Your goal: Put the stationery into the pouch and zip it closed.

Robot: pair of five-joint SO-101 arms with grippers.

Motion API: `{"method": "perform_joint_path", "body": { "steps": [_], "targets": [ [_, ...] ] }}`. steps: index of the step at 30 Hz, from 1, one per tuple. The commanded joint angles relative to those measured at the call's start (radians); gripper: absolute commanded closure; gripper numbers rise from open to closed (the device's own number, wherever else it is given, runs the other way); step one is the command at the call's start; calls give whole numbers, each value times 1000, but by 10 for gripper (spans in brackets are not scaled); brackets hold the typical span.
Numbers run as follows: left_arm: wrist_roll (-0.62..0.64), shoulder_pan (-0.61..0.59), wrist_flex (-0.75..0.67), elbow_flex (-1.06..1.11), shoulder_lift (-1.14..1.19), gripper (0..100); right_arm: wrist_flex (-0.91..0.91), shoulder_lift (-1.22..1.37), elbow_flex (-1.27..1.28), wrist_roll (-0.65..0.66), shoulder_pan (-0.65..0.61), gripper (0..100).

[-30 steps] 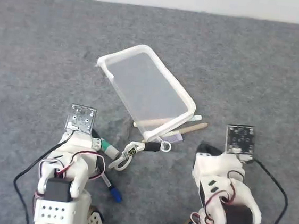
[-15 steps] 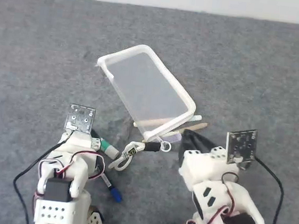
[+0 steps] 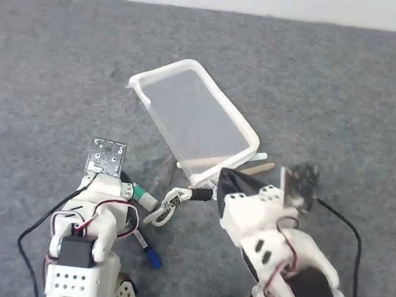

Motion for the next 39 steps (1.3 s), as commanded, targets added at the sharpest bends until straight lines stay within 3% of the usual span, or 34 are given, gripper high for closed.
{"method": "perform_joint_path", "body": {
  "steps": [1, 12, 27, 35, 39],
  "targets": [
    [2, -6, -31, -10, -20, 978, -74, 174, -100, -12, -8, 992],
    [2, -6, -31, -10, -20, 978, -99, 584, -244, -100, -160, 992],
    [2, -6, -31, -10, -20, 978, -122, 1001, -434, -178, -166, 991],
    [2, -6, -31, -10, -20, 978, -205, 1159, -466, -175, -260, 992],
    [2, -6, -31, -10, -20, 978, -205, 1290, -534, -193, -228, 992]
  ]
}}
